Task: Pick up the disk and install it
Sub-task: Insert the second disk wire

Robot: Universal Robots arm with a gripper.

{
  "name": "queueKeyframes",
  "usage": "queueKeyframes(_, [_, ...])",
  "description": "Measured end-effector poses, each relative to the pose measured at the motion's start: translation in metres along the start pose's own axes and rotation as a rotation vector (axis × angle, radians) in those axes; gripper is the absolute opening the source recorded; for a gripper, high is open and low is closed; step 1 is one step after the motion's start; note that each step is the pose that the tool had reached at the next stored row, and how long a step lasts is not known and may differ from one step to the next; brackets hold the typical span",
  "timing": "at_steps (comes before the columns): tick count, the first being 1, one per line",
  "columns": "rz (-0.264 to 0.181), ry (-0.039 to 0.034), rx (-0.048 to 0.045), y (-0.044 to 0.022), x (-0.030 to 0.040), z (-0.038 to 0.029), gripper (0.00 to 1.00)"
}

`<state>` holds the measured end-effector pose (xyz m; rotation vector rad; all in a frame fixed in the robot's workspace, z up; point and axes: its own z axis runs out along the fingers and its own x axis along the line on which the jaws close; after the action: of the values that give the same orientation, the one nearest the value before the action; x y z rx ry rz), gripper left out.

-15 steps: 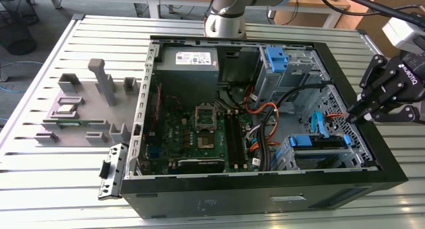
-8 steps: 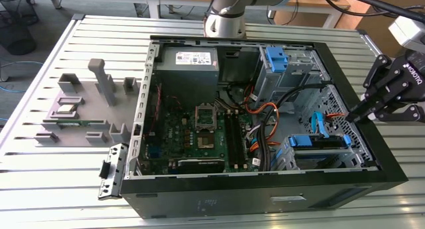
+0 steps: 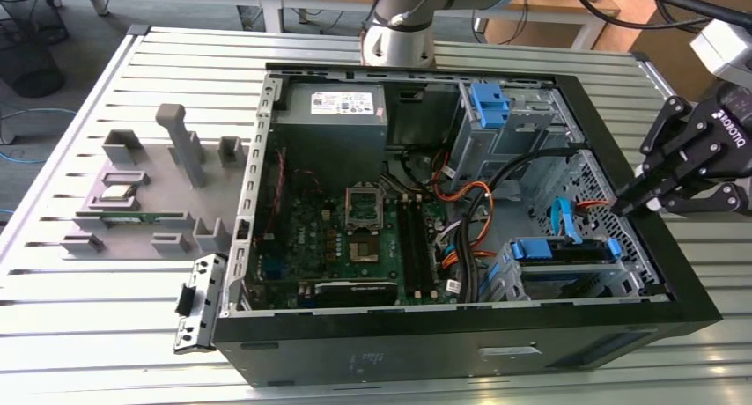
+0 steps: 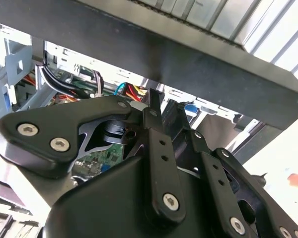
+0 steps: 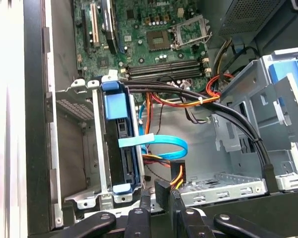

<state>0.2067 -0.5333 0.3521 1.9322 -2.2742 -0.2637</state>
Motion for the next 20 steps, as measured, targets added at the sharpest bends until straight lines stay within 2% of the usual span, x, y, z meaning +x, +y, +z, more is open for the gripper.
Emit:
queueKeyframes(8, [0.021, 0.0020, -0.0347, -0.0026, -0.0027, 0.0045, 0.29])
queueKeyframes(13, [0.023, 0.0112, -0.0706, -0.0089, -0.0057, 0.0032, 0.29])
queueKeyframes(14, [0.023, 0.0115, -0.0733, -0.0099, -0.0058, 0.0030, 0.29])
queueKeyframes(20, [0.023, 0.0119, -0.0736, -0.0143, -0.0080, 0.0037, 0.29])
